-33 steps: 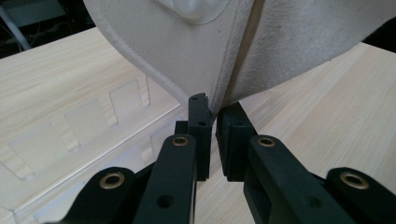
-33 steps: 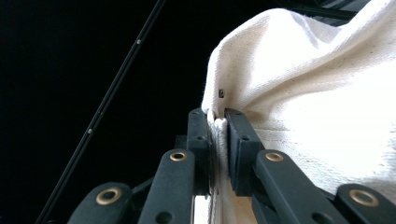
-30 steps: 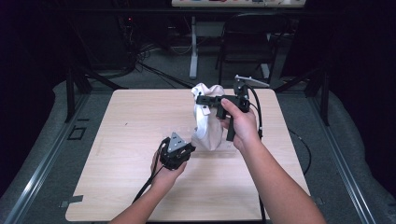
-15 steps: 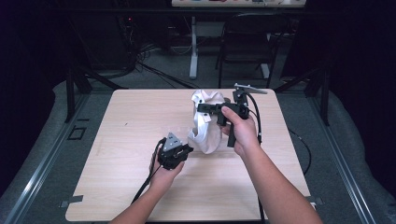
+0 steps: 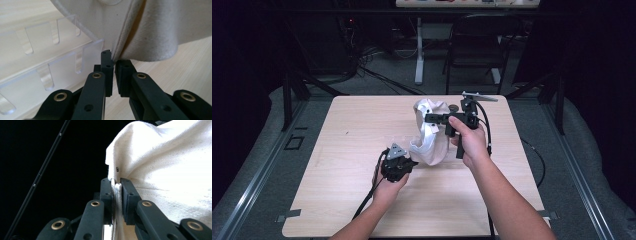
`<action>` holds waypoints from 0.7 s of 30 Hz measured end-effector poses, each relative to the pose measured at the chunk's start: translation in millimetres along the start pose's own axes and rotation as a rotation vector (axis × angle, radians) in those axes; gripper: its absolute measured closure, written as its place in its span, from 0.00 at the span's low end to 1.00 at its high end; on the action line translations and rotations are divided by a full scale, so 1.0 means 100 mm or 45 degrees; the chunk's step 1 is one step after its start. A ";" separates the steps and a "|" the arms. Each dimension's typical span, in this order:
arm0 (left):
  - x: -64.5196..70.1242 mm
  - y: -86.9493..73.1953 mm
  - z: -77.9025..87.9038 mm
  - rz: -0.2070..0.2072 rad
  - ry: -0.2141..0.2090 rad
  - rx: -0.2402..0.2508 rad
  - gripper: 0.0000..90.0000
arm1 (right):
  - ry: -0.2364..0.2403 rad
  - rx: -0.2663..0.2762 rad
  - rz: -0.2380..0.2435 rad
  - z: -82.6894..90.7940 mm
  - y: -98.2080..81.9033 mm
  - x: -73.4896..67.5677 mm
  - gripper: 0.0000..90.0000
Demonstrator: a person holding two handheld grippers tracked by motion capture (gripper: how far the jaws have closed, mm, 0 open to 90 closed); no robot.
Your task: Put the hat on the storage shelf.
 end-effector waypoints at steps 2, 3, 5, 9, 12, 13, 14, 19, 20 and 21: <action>-0.01 -0.03 -0.01 0.007 0.000 -0.026 0.95 | -0.022 0.001 0.004 -0.01 -0.01 0.02 0.91; -0.02 -0.04 -0.02 0.013 0.003 -0.029 0.95 | -0.027 -0.001 0.006 -0.01 -0.01 0.03 0.91; -0.02 -0.08 -0.05 0.005 0.016 -0.067 0.95 | -0.036 0.003 -0.001 -0.02 -0.01 0.05 0.91; -0.02 -0.10 -0.07 0.025 0.016 -0.075 0.96 | -0.052 0.005 -0.013 -0.03 -0.01 0.10 0.91; -0.02 -0.10 -0.07 0.005 0.023 -0.076 0.95 | -0.047 0.003 -0.023 -0.03 -0.02 0.12 0.91; -0.01 -0.10 -0.07 0.008 0.022 -0.077 0.95 | -0.046 0.005 -0.023 -0.03 -0.02 0.12 0.91; -0.02 -0.10 -0.07 0.004 0.022 -0.078 0.95 | -0.045 0.006 -0.024 -0.03 -0.01 0.13 0.91; -0.02 -0.09 -0.07 -0.006 0.023 -0.071 0.95 | -0.040 0.006 -0.039 -0.05 0.00 0.13 0.91; -0.02 -0.09 -0.07 -0.002 0.023 -0.067 0.95 | -0.039 0.010 -0.044 -0.05 0.00 0.13 0.91; -0.02 -0.09 -0.06 -0.002 0.027 -0.061 0.94 | -0.035 0.008 -0.038 -0.05 0.00 0.13 0.91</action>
Point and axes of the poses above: each handheld gripper's, and its own axes: z roughly backward along the jaws, y roughly out of its top, x roughly to its right, the point moved 7 cm from there along -z, roughly forward along the jaws, and after that the axes turned 12 degrees about -y, right-handed, at the moved point
